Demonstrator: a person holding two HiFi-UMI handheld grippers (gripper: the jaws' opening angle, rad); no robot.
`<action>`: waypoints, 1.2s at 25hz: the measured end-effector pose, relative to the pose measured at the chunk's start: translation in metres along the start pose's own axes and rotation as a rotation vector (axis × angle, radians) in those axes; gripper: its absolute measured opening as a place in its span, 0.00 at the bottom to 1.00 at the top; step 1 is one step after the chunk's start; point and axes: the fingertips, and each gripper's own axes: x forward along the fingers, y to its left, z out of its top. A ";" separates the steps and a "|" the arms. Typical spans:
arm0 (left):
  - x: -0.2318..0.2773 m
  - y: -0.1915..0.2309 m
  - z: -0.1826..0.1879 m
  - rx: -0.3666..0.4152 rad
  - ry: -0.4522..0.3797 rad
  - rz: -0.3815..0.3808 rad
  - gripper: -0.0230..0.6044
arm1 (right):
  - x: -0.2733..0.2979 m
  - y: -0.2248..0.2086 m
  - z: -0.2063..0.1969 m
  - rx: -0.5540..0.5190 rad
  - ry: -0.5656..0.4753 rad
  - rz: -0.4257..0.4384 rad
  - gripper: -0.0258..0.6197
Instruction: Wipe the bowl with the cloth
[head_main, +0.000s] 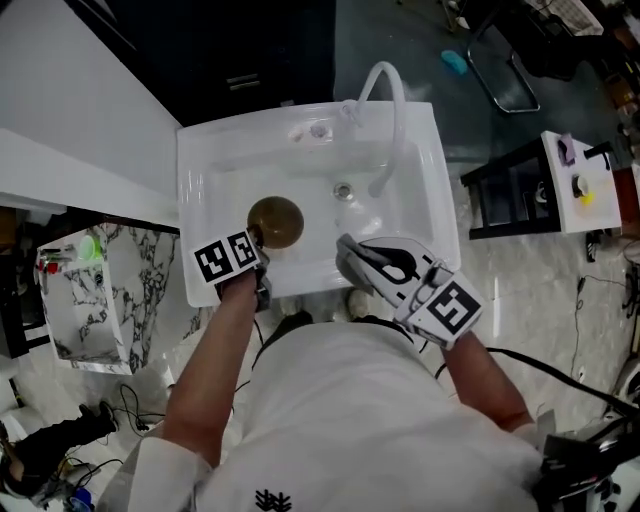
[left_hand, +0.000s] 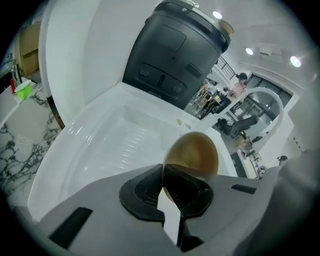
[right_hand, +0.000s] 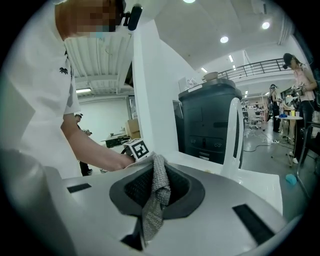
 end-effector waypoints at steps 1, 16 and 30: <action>-0.005 -0.010 -0.008 0.002 0.008 -0.008 0.07 | -0.002 0.001 0.001 -0.006 -0.004 0.011 0.09; -0.033 -0.135 -0.099 -0.043 0.037 -0.068 0.07 | -0.015 0.009 -0.042 -0.168 0.077 0.118 0.09; -0.036 -0.189 -0.136 0.049 0.047 -0.039 0.07 | -0.023 0.003 -0.097 -0.560 0.312 0.001 0.09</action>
